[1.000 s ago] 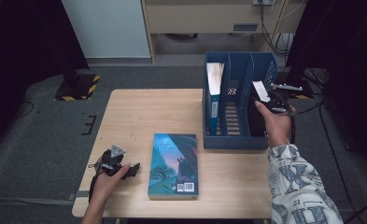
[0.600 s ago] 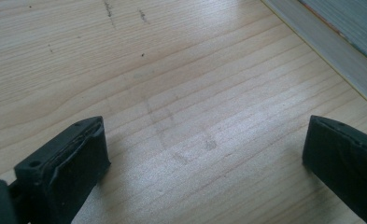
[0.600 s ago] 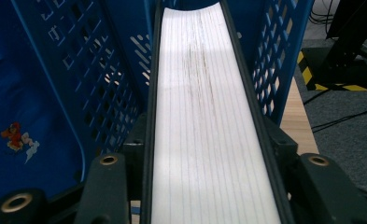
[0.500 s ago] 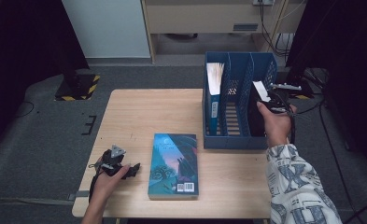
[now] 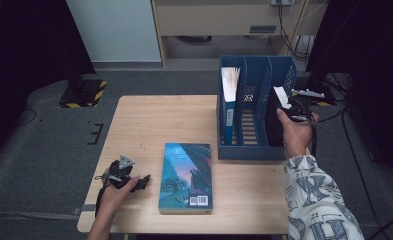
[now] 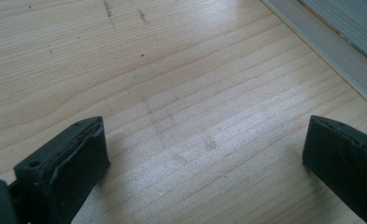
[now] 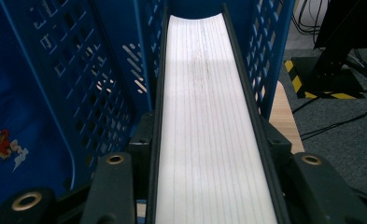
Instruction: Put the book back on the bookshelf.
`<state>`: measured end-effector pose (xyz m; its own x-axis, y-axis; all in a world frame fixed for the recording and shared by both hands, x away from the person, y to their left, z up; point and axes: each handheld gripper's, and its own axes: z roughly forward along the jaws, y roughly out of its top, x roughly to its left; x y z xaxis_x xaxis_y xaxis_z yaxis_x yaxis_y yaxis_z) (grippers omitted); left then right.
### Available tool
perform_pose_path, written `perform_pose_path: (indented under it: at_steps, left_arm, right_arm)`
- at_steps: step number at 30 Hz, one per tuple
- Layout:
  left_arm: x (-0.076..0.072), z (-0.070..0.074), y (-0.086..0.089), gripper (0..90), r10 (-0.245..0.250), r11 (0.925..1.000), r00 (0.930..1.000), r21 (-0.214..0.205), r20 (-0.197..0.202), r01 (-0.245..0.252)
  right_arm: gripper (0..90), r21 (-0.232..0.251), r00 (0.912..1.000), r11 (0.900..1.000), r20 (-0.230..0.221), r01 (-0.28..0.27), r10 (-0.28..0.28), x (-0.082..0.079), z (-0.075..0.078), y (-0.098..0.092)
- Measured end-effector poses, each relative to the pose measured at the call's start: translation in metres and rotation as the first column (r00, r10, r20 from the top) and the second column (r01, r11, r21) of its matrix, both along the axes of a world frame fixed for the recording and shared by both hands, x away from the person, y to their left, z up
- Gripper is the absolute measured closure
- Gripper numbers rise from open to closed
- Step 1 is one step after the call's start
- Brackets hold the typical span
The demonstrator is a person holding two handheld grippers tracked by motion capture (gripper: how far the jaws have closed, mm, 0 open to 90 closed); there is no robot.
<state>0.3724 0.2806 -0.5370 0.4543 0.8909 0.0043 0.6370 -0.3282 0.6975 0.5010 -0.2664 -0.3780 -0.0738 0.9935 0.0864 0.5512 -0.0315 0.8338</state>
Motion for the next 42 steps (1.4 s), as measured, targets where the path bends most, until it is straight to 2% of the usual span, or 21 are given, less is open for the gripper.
perform_pose_path:
  at_steps: [8, 13, 23, 28, 35, 42]
  left_arm:
    - [0.0, 0.0, 0.0, 0.0, 0.001, 1.0, 1.0, 0.0, 0.0, -0.001]
    - [0.0, 0.0, 0.0, 0.0, 0.001, 1.0, 1.0, 0.0, 0.0, -0.001]
    - [0.001, 0.0, -0.001, 0.0, 0.0, 1.0, 1.0, -0.001, 0.0, 0.0]
    - [0.001, 0.0, -0.001, 0.0, 0.0, 1.0, 1.0, -0.002, 0.0, 0.0]
    - [0.001, 0.0, -0.001, 0.0, 0.0, 1.0, 1.0, -0.002, 0.0, 0.0]
    - [0.001, 0.0, -0.001, 0.0, -0.002, 1.0, 1.0, -0.002, 0.0, 0.002]
  right_arm:
    - [53.2, 0.011, 0.9999, 0.9999, -0.003, -0.01, 0.01, 0.003, 0.001, -0.004]
    - [53.3, 0.005, 0.9996, 0.9997, 0.011, 0.024, -0.024, 0.007, 0.0, -0.003]
    - [53.2, -0.002, 0.9999, 1.0, 0.013, 0.007, -0.007, 0.032, 0.002, 0.002]
    - [53.1, -0.026, 1.0, 0.9996, 0.001, 0.004, -0.004, 0.043, 0.001, 0.002]
    - [52.3, -0.026, 0.9999, 0.9995, -0.002, 0.016, -0.016, 0.044, 0.001, 0.002]
    - [47.7, -0.01, 0.9996, 0.9999, 0.03, 0.003, -0.003, 0.041, -0.002, 0.006]
